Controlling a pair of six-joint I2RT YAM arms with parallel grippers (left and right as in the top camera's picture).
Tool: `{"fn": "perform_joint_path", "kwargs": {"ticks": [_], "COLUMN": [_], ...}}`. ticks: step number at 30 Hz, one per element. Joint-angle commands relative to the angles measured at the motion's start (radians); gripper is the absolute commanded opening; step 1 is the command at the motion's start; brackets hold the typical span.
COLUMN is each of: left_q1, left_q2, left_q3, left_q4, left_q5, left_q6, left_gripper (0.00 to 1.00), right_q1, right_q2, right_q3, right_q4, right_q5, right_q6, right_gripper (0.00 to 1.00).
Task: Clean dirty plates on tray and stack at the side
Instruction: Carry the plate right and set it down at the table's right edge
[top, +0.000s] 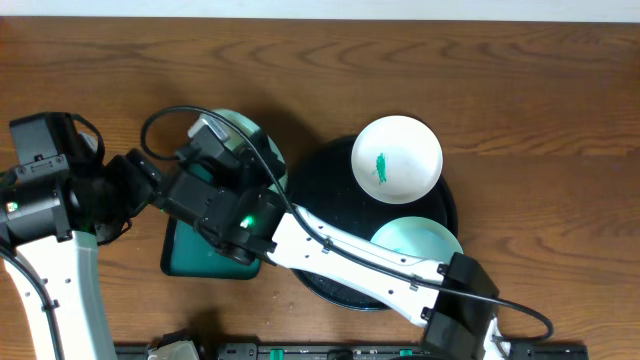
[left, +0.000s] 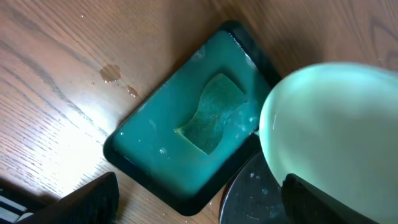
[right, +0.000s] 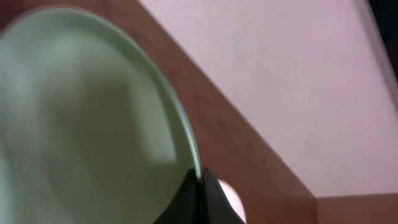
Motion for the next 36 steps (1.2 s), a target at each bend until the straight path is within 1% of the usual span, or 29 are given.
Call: {"fn": "perform_joint_path", "kwargs": {"ticks": [1,3,4,5,7,8,10,12,15,17,22,26,29,33,36], "left_q1": [0.005,0.005,0.005,0.005,0.005,0.005,0.005,0.005,0.005,0.005,0.003,0.003,0.003,-0.018,-0.061], "left_q2": [0.002,0.002,0.002,0.002,0.002,0.002,0.002,0.002,0.002,0.003,0.018,0.052,0.084,0.135,0.160], "left_q3": [0.021,0.021,0.021,0.021,0.019,0.019,0.019,0.019,0.019,0.019,0.019,0.011,-0.009,-0.021,-0.021], "left_q4": [0.002,0.004,0.001,-0.002,0.000,0.001,0.000,-0.001,0.000,0.000,0.000,0.000,0.000,-0.001,0.010], "left_q5": [0.005,0.005,0.005,0.004,0.005,0.005,0.005,0.005,0.005,0.005,0.005,0.005,0.005,0.005,0.006], "left_q6": [0.020,0.020,0.021,0.022,0.021,0.021,0.021,0.021,0.021,0.021,0.021,0.040,0.040,0.040,0.061], "left_gripper": [0.84,0.84,0.84,0.84,0.84,0.84,0.84,0.84,0.84,0.84,0.84,0.84,0.84,0.84,0.84], "right_q1": [0.011,0.009,0.014,0.014,-0.009,-0.033,-0.079,-0.137,-0.234,-0.301,-0.508,-0.735,-0.923,-1.142,-1.280], "right_q2": [0.032,0.031,0.024,0.023,0.023,0.023,0.023,0.021,-0.001,-0.032,-0.135,-0.183,-0.185,-0.179,-0.178], "right_q3": [0.013,0.013,0.013,0.013,0.013,0.013,0.013,0.013,0.013,0.013,0.013,0.013,0.013,0.013,0.005], "right_q4": [0.018,-0.016,-0.043,-0.055,-0.077,-0.100,-0.131,-0.145,-0.146,-0.147,-0.169,-0.216,-0.273,-0.347,-0.375], "right_q5": [-0.032,-0.010,-0.010,-0.047,-0.213,-0.325,-0.484,-0.626,-0.803,-0.861,-0.971,-1.198,-1.305,-1.308,-1.257], "right_q6": [0.071,0.089,0.126,0.151,0.175,0.240,0.348,0.424,0.462,0.476,0.483,0.440,0.405,0.319,0.295], "right_gripper": [0.01,0.01,0.01,0.01,0.01,0.01,0.01,0.01,0.01,0.01,0.01,0.01,0.01,0.01,0.01]}}
